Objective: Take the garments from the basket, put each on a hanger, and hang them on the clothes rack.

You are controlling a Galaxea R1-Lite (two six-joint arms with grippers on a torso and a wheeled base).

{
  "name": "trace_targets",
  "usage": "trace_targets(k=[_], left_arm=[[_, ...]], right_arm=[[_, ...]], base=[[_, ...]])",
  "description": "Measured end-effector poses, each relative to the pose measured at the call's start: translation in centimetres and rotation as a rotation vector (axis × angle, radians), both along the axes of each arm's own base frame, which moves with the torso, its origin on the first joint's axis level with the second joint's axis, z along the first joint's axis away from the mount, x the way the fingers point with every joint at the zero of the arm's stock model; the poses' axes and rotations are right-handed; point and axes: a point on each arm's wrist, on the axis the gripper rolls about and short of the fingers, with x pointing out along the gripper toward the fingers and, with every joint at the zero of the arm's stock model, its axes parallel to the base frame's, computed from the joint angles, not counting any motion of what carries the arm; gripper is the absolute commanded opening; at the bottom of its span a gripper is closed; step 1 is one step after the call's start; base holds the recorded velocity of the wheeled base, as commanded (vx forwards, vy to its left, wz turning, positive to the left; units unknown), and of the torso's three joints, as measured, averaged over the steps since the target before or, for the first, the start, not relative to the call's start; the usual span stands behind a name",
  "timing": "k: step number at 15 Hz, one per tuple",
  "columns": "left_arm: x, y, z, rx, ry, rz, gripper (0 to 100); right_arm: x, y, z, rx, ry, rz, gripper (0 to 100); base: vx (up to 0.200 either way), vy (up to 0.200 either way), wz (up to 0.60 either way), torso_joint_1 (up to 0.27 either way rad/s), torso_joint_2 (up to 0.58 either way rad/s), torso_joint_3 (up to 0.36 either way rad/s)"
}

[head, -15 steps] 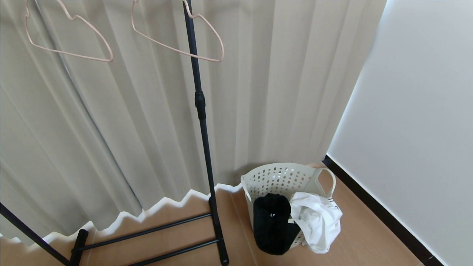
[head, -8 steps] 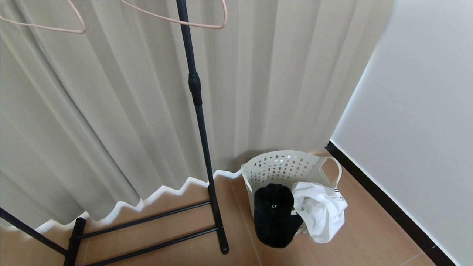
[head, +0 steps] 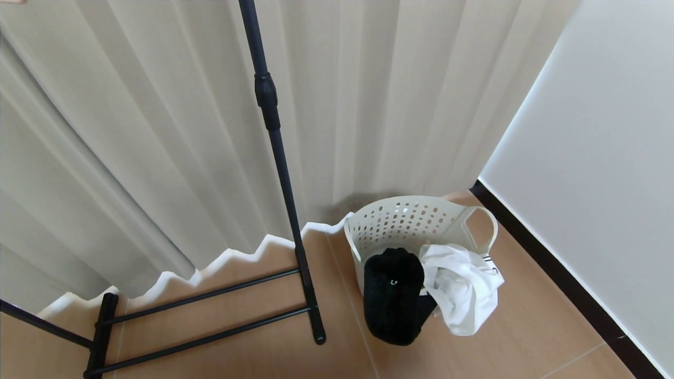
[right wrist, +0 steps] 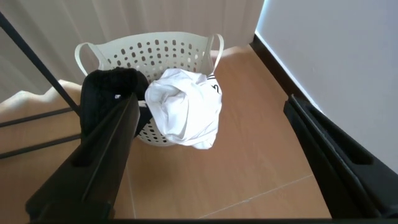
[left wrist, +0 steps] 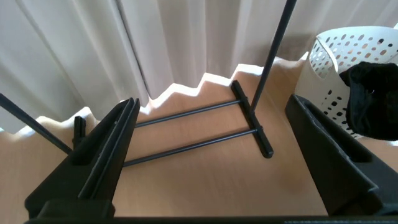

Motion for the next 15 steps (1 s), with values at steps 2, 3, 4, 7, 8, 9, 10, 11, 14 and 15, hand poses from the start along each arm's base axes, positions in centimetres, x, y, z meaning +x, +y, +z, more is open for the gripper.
trace_targets(k=[2,3,4,7,8,9,10,11,14,15], left_arm=[[0.0,0.0,0.0,-0.001,0.0,0.0,100],[0.0,0.0,0.0,-0.001,0.0,0.0,100],[0.0,0.0,0.0,-0.003,-0.001,0.0,100],[0.0,0.0,0.0,-0.004,-0.001,0.0,100],[0.0,0.0,0.0,-0.005,-0.001,0.0,100],[0.0,0.0,0.01,-0.007,-0.001,0.001,100],[0.0,0.0,0.0,-0.009,-0.001,0.001,100],[0.0,0.0,0.01,-0.009,-0.001,0.001,100],[0.0,0.0,0.01,-0.009,-0.001,0.001,100],[0.0,0.0,0.01,-0.009,-0.001,0.001,100]], right_arm=[[0.0,0.0,-0.01,0.0,0.0,-0.001,100],[0.01,0.0,-0.02,0.0,0.001,0.0,100],[0.0,0.0,-0.01,0.0,0.0,0.0,100],[0.01,0.01,-0.01,-0.008,0.001,0.002,100],[0.01,0.01,-0.01,-0.009,0.001,0.002,100],[0.0,0.01,0.0,-0.007,0.0,0.002,100],[0.0,0.01,0.0,-0.006,0.0,0.002,100],[0.0,0.01,0.0,-0.006,0.0,0.002,100],[0.0,0.0,0.02,-0.004,-0.001,0.0,100],[0.0,0.0,0.02,-0.005,-0.001,0.0,100]], base=[[0.0,0.0,0.0,0.002,0.01,-0.195],[0.0,0.0,0.0,0.002,0.01,-0.203],[0.0,0.0,0.0,0.002,0.0,-0.188],[0.0,0.0,0.0,0.005,0.0,-0.203],[0.0,0.0,0.0,-0.002,0.0,-0.198],[0.0,0.0,0.0,0.007,0.0,-0.198],[0.0,0.0,0.0,0.002,0.0,-0.193],[0.0,0.0,0.0,0.002,-0.01,-0.193],[0.0,0.0,0.0,-0.001,0.0,-0.199],[0.0,0.0,0.0,-0.012,0.0,-0.188]])
